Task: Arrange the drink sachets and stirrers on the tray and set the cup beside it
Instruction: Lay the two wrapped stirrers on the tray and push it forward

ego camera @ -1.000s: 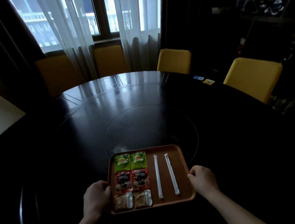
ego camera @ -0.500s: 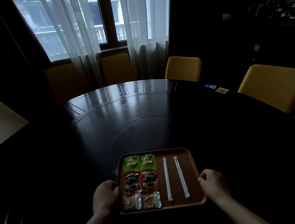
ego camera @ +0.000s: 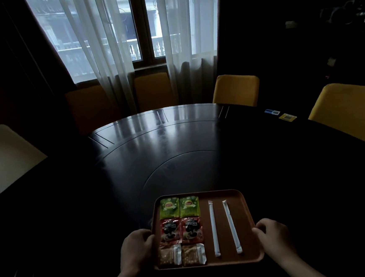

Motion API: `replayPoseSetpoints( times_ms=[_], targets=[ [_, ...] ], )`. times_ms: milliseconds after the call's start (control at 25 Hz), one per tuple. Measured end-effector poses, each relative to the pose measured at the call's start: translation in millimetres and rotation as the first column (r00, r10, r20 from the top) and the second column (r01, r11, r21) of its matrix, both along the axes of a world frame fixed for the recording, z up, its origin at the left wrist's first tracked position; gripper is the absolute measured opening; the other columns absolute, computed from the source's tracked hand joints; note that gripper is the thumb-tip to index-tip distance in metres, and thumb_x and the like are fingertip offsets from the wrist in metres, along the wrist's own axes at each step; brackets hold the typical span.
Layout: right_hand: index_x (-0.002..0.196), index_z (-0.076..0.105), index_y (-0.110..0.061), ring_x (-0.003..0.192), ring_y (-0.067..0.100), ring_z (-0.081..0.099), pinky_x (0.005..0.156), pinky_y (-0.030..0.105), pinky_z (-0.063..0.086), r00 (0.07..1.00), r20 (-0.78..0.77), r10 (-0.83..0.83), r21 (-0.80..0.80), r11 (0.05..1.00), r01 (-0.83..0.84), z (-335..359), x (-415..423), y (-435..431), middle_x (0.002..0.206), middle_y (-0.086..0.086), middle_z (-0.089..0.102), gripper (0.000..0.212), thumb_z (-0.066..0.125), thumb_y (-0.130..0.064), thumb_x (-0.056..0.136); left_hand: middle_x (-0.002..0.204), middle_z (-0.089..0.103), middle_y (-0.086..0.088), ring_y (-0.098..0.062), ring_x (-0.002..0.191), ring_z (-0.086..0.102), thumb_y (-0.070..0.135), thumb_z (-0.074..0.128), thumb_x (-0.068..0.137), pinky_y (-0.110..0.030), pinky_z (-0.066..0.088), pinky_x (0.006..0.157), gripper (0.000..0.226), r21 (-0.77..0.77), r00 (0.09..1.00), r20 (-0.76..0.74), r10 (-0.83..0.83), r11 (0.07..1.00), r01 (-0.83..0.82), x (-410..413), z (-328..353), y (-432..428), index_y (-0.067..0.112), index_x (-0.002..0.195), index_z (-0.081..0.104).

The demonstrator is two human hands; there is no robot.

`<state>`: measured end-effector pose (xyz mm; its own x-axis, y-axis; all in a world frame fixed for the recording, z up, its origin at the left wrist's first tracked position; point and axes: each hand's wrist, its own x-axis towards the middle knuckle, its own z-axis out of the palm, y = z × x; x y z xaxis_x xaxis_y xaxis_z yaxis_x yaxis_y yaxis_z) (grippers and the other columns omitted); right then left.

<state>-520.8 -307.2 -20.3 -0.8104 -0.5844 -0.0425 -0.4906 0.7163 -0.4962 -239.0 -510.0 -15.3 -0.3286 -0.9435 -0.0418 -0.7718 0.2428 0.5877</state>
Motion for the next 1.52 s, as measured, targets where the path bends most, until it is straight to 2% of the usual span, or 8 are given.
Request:
replayPoseSetpoints(
  times_ms=[160,280,400,600,680,760,1000,1520],
  targets=[
    [0.106,0.071,-0.012,0.088,0.017,0.060,0.073,0.025,0.044,0.993,0.002,0.115,-0.041,0.993,-0.115,-1,8,31,0.095,0.001,0.062,0.034,0.072,-0.038,0.083,0.085,0.056,0.008,-0.009,0.080,0.055,0.062,0.063,0.067,-0.015,0.038,0.065,0.069,-0.091,0.980,0.022,-0.196,0.976,0.197,30,-5,18,0.014,0.117,0.068],
    [0.122,0.060,-0.022,0.100,0.015,0.055,0.080,0.025,0.044,0.968,-0.045,0.246,0.086,0.967,-0.241,3,27,48,0.107,-0.002,0.058,0.058,0.072,-0.055,0.076,0.091,0.062,-0.001,-0.022,0.082,0.061,0.079,0.051,0.051,-0.028,0.050,0.068,0.098,-0.178,0.926,0.282,-0.253,0.934,0.309,49,-20,39,0.017,0.126,0.058],
    [0.123,0.052,-0.030,0.108,0.012,0.047,0.082,0.023,0.041,0.969,-0.087,0.232,0.184,0.959,-0.213,11,43,46,0.115,-0.006,0.053,0.071,0.069,-0.069,0.067,0.098,0.060,-0.003,-0.024,0.089,0.057,0.086,0.041,0.046,-0.035,0.048,0.073,0.108,-0.160,0.903,0.386,-0.187,0.951,0.265,40,-12,54,0.019,0.129,0.055],
    [0.112,0.052,-0.031,0.102,0.011,0.046,0.075,0.024,0.041,0.980,-0.093,0.178,0.199,0.967,-0.157,18,47,38,0.109,-0.007,0.051,0.069,0.067,-0.075,0.062,0.095,0.044,0.007,-0.013,0.092,0.043,0.082,0.056,0.055,-0.028,0.040,0.078,0.088,-0.086,0.912,0.379,-0.160,0.975,0.207,22,6,52,0.030,0.126,0.051],
    [0.111,0.053,-0.031,0.102,0.011,0.047,0.076,0.024,0.042,0.981,-0.095,0.167,0.195,0.970,-0.146,18,46,38,0.109,-0.007,0.051,0.070,0.067,-0.077,0.061,0.091,0.042,0.009,-0.012,0.088,0.039,0.085,0.048,0.047,-0.028,0.039,0.076,0.093,-0.094,0.926,0.342,-0.162,0.974,0.205,22,5,49,0.031,0.122,0.052],
    [0.112,0.053,-0.030,0.103,0.011,0.047,0.078,0.024,0.043,0.981,-0.101,0.166,0.196,0.970,-0.144,16,45,37,0.109,-0.007,0.051,0.071,0.067,-0.077,0.060,0.089,0.044,0.009,-0.012,0.087,0.040,0.085,0.041,0.043,-0.029,0.040,0.076,0.095,-0.114,0.934,0.324,-0.151,0.974,0.197,22,1,46,0.031,0.119,0.055],
    [0.115,0.053,-0.029,0.109,0.014,0.047,0.081,0.025,0.043,0.982,-0.114,0.150,0.231,0.966,-0.121,16,37,26,0.115,-0.005,0.052,0.072,0.069,-0.074,0.062,0.089,0.043,0.009,-0.011,0.087,0.038,0.075,0.067,0.054,-0.028,0.039,0.073,0.077,-0.106,0.940,0.304,-0.155,0.975,0.195,11,-2,36,0.032,0.117,0.055],
    [0.116,0.056,-0.026,0.111,0.018,0.048,0.086,0.032,0.046,0.987,-0.126,0.104,0.233,0.970,-0.072,13,4,-15,0.116,-0.001,0.052,0.073,0.072,-0.071,0.061,0.085,0.046,0.005,-0.015,0.083,0.038,0.068,0.076,0.053,-0.034,0.042,0.069,0.074,-0.164,0.950,0.260,-0.171,0.962,0.218,-22,-16,-11,0.027,0.113,0.063]
  ],
)
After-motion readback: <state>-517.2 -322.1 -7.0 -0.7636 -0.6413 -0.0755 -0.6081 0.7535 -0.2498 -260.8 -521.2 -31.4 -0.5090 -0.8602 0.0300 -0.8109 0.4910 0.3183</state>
